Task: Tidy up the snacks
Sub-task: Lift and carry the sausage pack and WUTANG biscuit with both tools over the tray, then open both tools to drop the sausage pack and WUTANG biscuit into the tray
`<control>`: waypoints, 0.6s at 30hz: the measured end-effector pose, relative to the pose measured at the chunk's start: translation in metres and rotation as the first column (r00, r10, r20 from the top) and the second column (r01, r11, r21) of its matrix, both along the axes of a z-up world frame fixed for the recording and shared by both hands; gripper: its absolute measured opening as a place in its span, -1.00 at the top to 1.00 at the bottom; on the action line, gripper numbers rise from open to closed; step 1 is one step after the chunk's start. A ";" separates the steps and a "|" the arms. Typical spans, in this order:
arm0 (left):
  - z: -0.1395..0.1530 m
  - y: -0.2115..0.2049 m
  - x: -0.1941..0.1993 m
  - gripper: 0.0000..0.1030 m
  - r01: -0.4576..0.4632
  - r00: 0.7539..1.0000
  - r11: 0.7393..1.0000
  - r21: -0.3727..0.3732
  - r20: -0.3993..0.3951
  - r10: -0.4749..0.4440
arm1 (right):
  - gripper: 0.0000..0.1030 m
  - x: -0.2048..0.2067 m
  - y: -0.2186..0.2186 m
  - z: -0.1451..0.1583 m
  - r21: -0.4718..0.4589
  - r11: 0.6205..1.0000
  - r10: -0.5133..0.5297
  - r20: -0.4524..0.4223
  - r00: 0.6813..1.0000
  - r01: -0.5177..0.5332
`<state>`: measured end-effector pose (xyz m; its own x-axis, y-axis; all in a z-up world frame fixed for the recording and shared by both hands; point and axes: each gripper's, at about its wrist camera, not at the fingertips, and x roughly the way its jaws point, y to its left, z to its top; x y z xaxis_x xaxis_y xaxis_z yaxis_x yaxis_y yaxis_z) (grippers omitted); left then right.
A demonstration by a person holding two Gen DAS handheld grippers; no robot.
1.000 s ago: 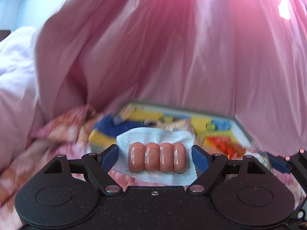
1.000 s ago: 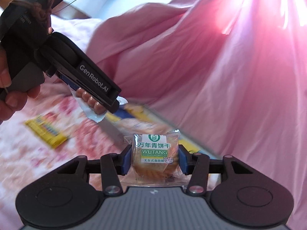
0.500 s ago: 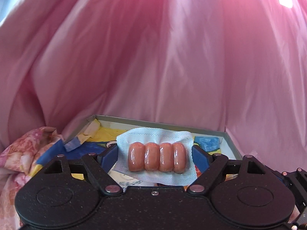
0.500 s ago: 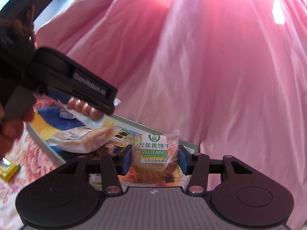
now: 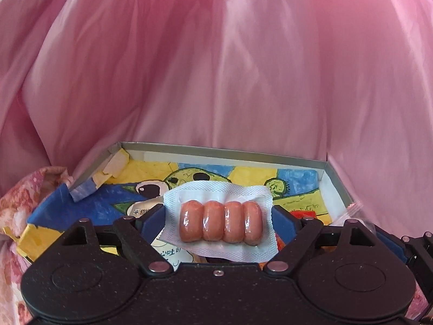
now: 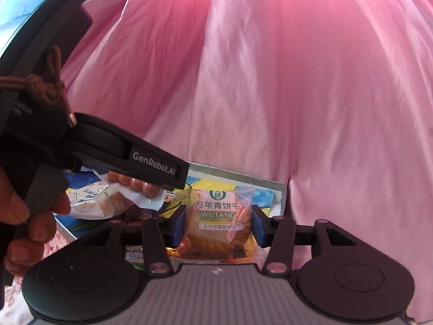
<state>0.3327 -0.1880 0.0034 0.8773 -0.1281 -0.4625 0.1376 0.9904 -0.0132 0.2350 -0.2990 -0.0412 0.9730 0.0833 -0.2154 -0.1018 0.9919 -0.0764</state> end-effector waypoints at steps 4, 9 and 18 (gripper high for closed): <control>0.001 0.001 0.003 -0.69 0.001 1.000 1.000 -0.010 -0.010 -0.001 | -0.06 0.001 0.000 -0.001 0.001 1.000 0.002 -0.003 1.000 -0.002; 0.003 0.002 0.003 -0.71 -0.014 1.000 1.000 -0.021 -0.021 0.014 | -0.18 0.004 0.001 -0.004 0.001 1.000 0.005 -0.019 1.000 -0.005; 0.015 0.009 -0.008 -0.73 -0.025 0.999 0.998 -0.054 -0.025 0.024 | -0.71 0.000 0.006 -0.001 -0.015 1.000 0.018 -0.016 1.000 -0.018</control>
